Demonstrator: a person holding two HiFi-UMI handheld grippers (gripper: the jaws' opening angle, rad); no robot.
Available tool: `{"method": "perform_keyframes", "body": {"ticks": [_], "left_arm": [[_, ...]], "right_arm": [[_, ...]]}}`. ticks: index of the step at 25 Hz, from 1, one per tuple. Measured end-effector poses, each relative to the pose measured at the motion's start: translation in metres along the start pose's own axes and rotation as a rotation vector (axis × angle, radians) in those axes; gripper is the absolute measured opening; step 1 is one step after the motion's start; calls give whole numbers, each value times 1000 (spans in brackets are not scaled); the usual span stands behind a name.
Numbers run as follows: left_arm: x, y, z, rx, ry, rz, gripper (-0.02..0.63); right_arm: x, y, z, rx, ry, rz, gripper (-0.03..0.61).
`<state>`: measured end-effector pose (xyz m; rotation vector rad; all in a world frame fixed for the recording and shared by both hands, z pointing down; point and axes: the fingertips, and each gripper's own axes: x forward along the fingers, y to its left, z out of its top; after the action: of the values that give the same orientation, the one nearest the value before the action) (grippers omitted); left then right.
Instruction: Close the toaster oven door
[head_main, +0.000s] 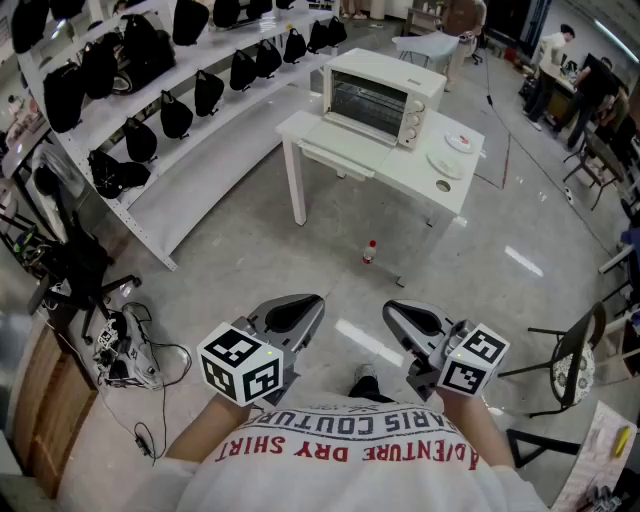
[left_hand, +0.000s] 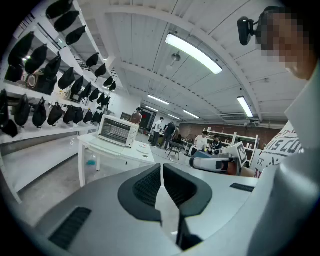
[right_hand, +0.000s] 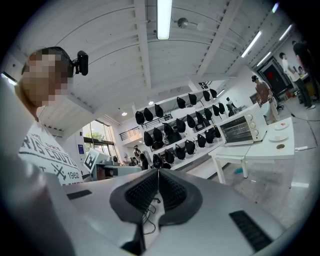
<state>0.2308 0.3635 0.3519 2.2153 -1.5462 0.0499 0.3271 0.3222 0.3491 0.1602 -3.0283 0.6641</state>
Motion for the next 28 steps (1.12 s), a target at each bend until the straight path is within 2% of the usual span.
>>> {"method": "perform_keyframes", "body": {"ticks": [9, 13, 16, 23, 28], "left_arm": [[-22, 11, 0, 4, -21, 18, 40], [-20, 18, 0, -4, -20, 23, 40], [-15, 26, 2, 2, -16, 23, 40], [6, 61, -2, 4, 18, 55, 40], [30, 107, 13, -42, 8, 67, 40]], "right_arm": [[2, 12, 2, -36, 0, -26, 23], [5, 9, -1, -60, 39, -43, 25], [11, 3, 3, -53, 28, -37, 25], [36, -38, -1, 9, 26, -29, 25], [77, -83, 10, 38, 18, -20, 25]]}}
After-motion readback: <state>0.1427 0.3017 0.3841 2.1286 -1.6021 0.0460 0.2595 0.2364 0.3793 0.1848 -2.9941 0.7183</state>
